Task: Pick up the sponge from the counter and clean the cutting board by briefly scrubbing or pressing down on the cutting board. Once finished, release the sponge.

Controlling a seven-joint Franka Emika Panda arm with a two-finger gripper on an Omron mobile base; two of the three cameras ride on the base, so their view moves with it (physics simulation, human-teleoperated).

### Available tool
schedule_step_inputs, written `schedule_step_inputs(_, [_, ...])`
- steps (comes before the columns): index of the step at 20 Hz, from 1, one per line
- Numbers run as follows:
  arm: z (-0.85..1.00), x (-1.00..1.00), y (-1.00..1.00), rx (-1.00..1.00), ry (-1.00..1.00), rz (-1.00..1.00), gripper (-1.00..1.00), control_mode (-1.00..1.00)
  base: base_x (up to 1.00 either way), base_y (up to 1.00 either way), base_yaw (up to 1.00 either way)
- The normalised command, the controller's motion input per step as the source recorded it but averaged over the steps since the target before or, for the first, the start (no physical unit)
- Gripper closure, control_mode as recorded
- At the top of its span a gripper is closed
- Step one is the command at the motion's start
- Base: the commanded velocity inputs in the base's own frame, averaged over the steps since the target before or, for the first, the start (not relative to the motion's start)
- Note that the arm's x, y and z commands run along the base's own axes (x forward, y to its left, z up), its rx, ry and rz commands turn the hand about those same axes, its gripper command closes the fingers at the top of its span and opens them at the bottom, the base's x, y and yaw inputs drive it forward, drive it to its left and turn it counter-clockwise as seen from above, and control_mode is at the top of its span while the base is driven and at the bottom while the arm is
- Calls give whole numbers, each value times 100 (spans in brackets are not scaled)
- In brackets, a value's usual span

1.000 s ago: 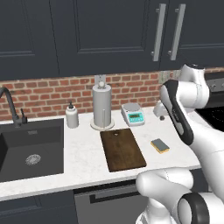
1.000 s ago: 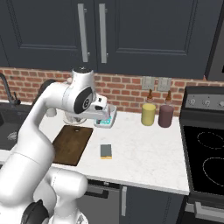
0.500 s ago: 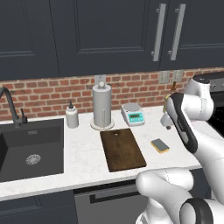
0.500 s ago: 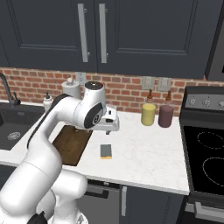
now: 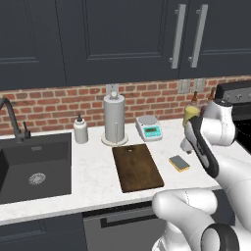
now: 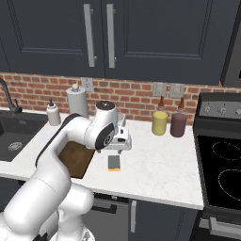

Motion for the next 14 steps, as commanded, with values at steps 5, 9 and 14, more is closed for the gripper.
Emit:
schedule_step_inputs(5, [-45, 11, 0, 0, 0, 1, -100, -100, 0, 0, 0])
schedule_step_inputs(9, [-42, 11, 0, 0, 0, 0, -100, -100, 0, 0, 0])
schedule_step_inputs(14, [-39, 16, 1, 0, 0, 0, -100, -100, 0, 0, 0])
